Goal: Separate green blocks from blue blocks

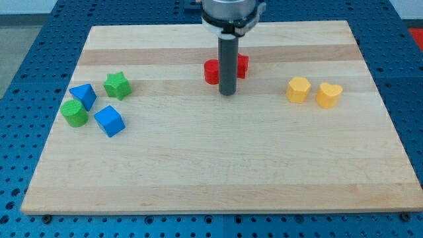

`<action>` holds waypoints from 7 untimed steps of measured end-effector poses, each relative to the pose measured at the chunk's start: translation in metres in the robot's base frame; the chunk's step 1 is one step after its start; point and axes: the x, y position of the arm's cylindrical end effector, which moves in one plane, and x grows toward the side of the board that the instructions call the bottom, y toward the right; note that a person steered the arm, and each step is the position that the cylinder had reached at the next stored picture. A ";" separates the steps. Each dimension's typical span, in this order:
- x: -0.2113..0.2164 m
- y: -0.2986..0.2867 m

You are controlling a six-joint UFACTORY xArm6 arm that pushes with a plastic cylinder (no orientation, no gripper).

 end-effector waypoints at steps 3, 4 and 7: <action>0.065 0.002; 0.079 -0.017; 0.201 -0.124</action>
